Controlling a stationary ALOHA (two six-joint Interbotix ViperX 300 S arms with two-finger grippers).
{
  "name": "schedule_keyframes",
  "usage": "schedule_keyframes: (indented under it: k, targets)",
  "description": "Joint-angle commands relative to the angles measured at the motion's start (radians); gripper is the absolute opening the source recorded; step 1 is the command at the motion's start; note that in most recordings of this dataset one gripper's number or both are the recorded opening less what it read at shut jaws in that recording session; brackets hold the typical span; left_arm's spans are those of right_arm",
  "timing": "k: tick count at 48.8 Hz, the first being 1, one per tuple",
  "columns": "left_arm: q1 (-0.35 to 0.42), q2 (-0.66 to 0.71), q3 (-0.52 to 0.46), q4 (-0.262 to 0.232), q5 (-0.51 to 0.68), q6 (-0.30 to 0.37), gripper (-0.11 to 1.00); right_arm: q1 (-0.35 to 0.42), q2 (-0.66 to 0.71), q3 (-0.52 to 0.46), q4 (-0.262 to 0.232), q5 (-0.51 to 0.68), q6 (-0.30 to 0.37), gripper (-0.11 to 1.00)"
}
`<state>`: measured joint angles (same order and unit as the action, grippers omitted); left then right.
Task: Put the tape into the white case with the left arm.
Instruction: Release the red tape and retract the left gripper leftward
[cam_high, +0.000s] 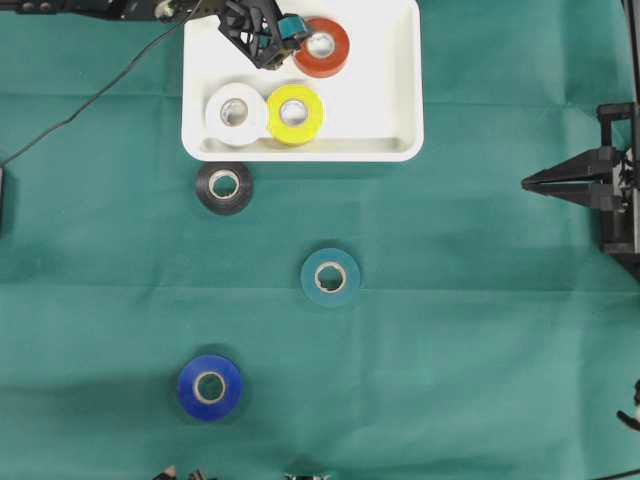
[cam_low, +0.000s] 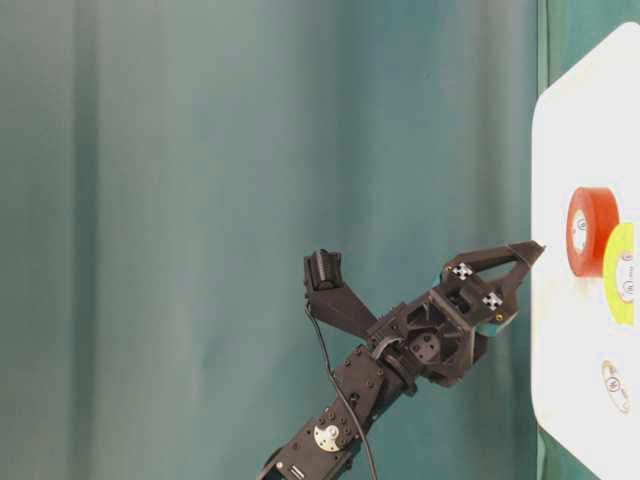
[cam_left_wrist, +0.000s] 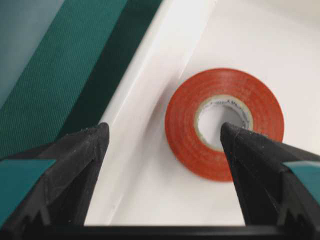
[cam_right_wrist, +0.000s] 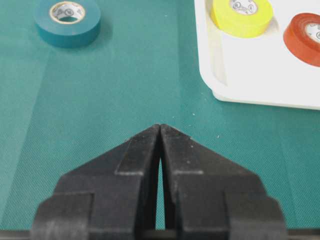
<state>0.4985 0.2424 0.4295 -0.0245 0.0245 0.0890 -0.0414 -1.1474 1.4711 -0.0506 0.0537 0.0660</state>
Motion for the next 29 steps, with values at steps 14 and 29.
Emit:
schedule_keyframes:
  k: [14, 29]
  targets:
    - [0.002, -0.186, 0.137, -0.002, 0.011, -0.002, 0.87, -0.002, 0.003, -0.011, 0.0, -0.012, 0.002, -0.1]
    - [-0.037, -0.371, 0.336, -0.002, 0.011, -0.003, 0.87, -0.003, 0.0, -0.009, -0.002, -0.012, 0.002, -0.1]
